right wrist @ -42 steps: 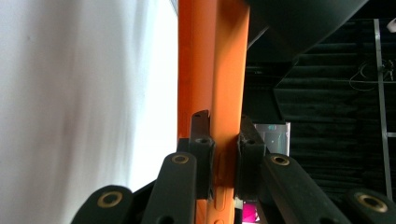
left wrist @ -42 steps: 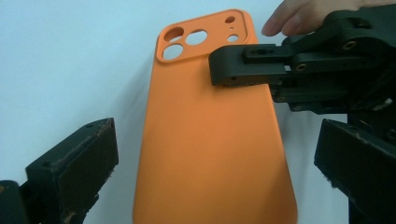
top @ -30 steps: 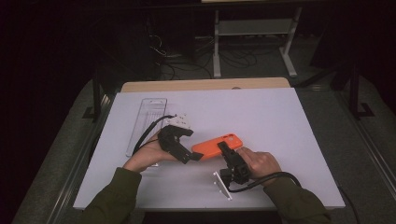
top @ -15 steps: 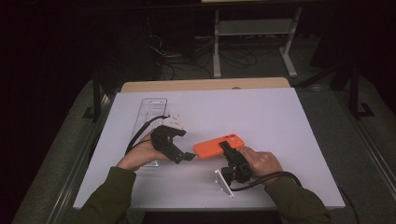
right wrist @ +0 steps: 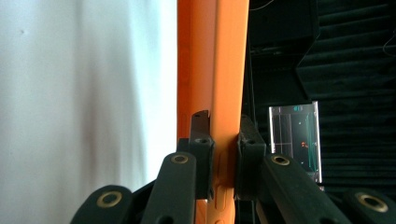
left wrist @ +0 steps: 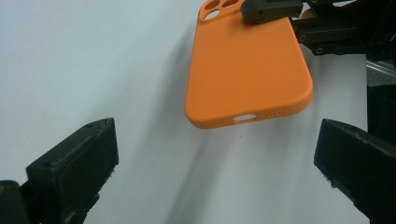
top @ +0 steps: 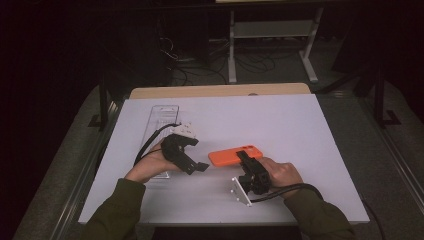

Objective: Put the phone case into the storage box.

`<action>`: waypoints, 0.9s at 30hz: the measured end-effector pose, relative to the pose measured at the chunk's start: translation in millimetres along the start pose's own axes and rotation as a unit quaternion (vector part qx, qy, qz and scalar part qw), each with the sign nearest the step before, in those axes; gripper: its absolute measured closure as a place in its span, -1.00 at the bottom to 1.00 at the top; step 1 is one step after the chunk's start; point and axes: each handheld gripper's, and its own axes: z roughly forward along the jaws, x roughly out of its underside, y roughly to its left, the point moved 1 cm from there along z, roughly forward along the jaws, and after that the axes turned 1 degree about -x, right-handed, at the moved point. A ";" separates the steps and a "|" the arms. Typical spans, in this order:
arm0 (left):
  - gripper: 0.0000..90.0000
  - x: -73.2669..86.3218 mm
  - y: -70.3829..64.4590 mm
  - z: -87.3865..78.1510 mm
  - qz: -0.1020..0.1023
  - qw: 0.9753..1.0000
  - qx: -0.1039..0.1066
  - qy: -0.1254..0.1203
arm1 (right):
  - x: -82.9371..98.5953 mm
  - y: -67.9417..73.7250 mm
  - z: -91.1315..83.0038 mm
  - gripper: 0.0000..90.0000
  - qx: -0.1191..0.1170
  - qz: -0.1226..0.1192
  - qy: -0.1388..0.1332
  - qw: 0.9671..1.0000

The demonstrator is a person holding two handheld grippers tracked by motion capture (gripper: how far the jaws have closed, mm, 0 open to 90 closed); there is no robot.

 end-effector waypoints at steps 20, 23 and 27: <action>-1.00 0.0 1.1 0.1 -0.007 1.000 -0.006 -0.016 | 7.0 -6.9 1.4 0.75 -0.021 0.084 0.012 0.996; -1.00 -0.2 0.7 0.5 -0.007 1.000 -0.006 -0.019 | 8.6 -9.1 2.9 0.75 -0.026 0.075 0.009 0.997; -1.00 -0.4 0.9 0.1 0.000 1.000 -0.005 -0.016 | 9.0 -9.1 3.1 0.75 -0.034 0.110 0.015 0.993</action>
